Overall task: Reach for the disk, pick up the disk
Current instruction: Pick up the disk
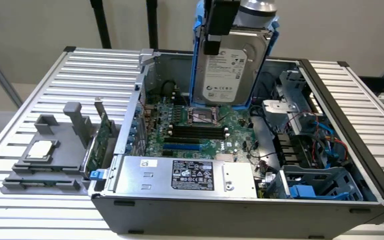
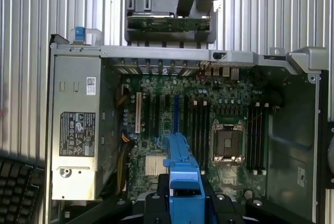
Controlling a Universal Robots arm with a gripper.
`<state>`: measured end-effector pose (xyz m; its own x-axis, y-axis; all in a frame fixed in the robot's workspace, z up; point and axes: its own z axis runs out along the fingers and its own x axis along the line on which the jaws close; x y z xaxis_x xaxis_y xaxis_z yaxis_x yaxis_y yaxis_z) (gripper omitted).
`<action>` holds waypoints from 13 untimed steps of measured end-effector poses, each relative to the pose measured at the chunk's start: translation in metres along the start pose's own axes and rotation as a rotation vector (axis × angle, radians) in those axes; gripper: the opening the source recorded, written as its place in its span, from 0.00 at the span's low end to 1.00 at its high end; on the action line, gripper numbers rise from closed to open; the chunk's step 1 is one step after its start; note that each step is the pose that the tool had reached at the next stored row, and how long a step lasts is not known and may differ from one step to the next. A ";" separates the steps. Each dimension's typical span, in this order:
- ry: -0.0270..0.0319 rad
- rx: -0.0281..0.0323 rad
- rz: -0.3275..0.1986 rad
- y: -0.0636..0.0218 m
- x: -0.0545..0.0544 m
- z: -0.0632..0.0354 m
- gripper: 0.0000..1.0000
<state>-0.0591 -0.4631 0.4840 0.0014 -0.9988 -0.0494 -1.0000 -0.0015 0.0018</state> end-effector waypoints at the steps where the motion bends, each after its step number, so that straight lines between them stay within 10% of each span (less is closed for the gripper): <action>1: -0.0003 -0.0007 0.000 -0.0023 0.002 -0.0001 0.32; 13: -0.0019 -0.0102 0.000 -0.0290 0.024 -0.0013 0.32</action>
<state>-0.0301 -0.4875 0.4840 0.0010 -0.9987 -0.0514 -0.9999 -0.0016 0.0120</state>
